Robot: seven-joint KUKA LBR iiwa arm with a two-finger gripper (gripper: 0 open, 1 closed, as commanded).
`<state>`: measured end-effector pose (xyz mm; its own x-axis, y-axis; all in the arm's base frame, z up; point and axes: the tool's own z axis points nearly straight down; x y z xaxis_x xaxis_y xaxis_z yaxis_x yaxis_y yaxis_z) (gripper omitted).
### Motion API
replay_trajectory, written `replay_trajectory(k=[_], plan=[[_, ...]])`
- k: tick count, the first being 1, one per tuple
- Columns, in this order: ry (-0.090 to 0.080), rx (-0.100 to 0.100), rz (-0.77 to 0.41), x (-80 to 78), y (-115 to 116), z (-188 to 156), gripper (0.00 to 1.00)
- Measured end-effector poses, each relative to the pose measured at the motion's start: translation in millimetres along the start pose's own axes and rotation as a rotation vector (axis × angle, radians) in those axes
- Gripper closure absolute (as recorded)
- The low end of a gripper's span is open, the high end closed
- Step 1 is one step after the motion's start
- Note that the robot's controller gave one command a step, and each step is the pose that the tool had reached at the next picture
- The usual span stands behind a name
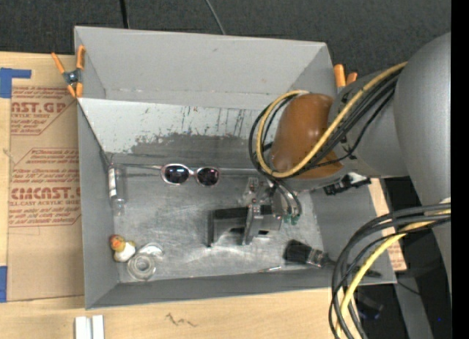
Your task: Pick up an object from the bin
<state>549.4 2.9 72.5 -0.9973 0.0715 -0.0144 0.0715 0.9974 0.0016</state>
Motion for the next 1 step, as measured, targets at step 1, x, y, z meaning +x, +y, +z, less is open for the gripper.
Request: replay_trajectory(k=[1], plan=[[0.017, 0.002, 0.025, -16.5, 11.8, -87.7, 1.0]])
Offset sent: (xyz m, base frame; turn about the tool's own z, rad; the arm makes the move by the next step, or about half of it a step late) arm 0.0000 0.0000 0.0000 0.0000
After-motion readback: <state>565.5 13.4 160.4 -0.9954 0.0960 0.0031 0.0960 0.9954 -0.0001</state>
